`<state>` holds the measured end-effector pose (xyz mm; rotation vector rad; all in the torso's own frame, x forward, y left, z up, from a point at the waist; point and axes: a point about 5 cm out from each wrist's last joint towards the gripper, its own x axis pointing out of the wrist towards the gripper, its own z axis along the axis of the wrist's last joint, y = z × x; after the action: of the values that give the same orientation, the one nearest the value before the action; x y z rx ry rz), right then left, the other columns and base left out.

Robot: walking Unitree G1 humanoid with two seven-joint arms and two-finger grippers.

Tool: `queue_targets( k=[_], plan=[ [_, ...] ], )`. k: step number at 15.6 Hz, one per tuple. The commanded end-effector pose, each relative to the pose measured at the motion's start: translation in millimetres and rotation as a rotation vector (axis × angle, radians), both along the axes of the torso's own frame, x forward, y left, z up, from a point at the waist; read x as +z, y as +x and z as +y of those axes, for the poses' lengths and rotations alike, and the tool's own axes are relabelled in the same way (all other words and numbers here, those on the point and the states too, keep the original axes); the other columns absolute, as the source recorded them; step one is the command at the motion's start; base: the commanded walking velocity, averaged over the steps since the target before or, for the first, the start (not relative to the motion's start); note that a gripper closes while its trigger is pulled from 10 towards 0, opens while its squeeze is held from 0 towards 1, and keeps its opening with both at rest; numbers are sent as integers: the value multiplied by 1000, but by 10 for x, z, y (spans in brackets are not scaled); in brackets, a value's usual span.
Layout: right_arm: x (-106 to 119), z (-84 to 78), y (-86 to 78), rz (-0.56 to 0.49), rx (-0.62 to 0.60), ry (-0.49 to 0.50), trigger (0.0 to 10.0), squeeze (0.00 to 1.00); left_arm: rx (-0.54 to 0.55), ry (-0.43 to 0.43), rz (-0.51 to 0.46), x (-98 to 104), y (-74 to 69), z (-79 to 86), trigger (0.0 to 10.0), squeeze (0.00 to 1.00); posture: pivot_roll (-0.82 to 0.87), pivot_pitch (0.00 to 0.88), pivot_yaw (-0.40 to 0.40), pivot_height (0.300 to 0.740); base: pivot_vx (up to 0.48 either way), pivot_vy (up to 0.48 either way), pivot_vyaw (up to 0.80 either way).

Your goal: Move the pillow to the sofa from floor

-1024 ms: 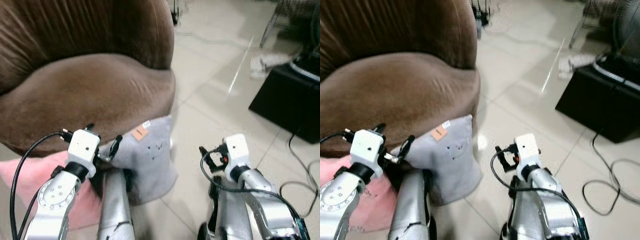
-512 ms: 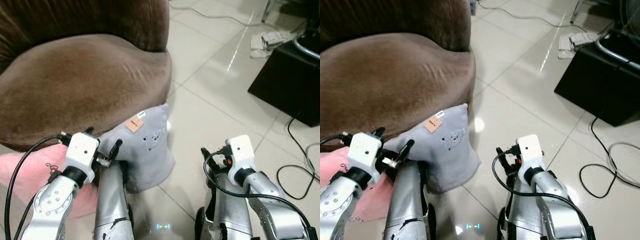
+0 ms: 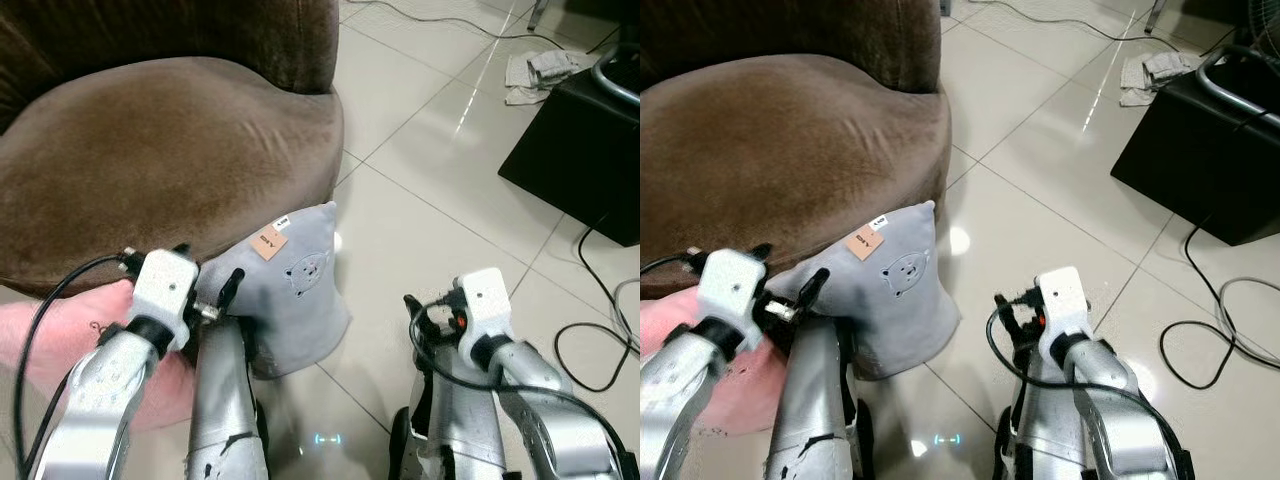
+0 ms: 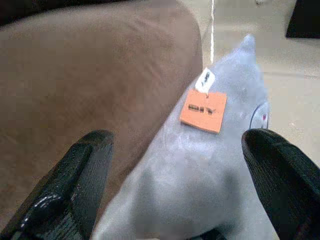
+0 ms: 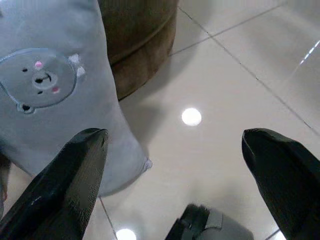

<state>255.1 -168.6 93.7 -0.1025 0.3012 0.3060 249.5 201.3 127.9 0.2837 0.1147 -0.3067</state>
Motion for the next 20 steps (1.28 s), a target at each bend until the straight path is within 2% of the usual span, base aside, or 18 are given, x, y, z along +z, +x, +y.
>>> queue_targets(
  k=[1, 2, 3, 4, 6, 8, 12, 15, 18, 20],
  plan=[
    [-54, -23, -11, 27, 2, 4, 10000, 0, -17, -9, 69, -115, -1, 23, 10000, 1000, 113, 246, 8, 480, 0, 0, 0],
    [-52, -9, 13, 27, 13, 2, 10000, 0, -55, -28, 123, -193, 90, 39, 10000, 1000, 113, 244, 7, 480, 0, 0, 0],
    [-38, 19, 39, 23, 32, 4, 10000, 0, -45, -56, 199, -292, 219, 103, 10000, 1000, 108, 231, 0, 480, 0, 0, 0],
    [-34, 29, 51, 22, 36, 5, 10000, 0, -44, -54, 220, -323, 268, 131, 10000, 1000, 106, 229, 1, 480, 0, 0, 0],
    [-28, 38, 79, 18, 44, -4, 10000, 0, -10, 21, 240, -386, 542, 318, 10000, 1000, 98, 227, -1, 480, 0, 0, 0],
    [-28, 43, 95, 17, 49, -3, 10000, 0, -4, 48, 284, -408, 698, 419, 10000, 1000, 92, 227, 1, 480, 0, 0, 0],
    [-30, 67, 49, 18, 65, -15, 10000, 0, 19, 44, 358, -493, 822, 479, 10000, 1000, 65, 231, 3, 480, 0, 0, 0],
    [-37, 82, -1, 24, 76, -20, 10000, 0, -38, 60, 386, -530, 866, 413, 10000, 1000, 51, 231, 5, 480, 0, 0, 0],
    [-39, 87, -57, 33, 81, -19, 10000, 0, -98, 113, 399, -569, 880, 325, 10000, 1000, 30, 239, 6, 480, 0, 0, 0],
    [-41, 85, -69, 36, 82, -21, 10000, 0, -131, 99, 417, -592, 869, 285, 10000, 1000, 28, 239, 6, 480, 0, 0, 0]
  ],
)
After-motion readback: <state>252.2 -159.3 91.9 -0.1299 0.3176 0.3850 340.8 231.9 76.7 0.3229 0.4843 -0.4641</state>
